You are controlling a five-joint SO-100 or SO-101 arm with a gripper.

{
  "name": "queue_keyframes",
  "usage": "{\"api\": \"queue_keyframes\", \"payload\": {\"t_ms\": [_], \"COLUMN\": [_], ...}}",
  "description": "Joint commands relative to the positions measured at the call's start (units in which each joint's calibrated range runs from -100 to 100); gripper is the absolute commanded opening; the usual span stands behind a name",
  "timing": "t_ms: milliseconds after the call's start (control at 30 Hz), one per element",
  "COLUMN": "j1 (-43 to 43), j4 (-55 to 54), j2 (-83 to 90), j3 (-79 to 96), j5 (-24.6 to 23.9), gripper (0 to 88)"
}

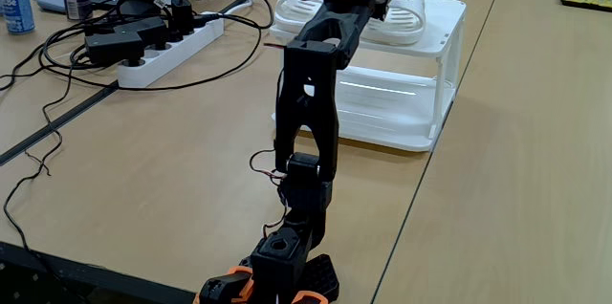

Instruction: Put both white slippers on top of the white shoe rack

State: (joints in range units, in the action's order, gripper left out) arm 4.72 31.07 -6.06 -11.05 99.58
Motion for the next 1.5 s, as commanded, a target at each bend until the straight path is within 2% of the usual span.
{"api": "queue_keyframes", "payload": {"t_ms": [0,300,667,1000,1467], "j1": [0.38,0.63,5.07,1.78,1.12], "j4": [-1.48,-1.48,-1.48,-1.39,-1.31], "j2": [5.85,5.94,5.94,6.36,19.82], "j3": [-1.08,-1.44,-1.53,-1.26,14.89], "j5": [0.42,0.42,0.42,0.42,0.42], "gripper": [15.7,15.7,15.7,15.6,15.2]}}
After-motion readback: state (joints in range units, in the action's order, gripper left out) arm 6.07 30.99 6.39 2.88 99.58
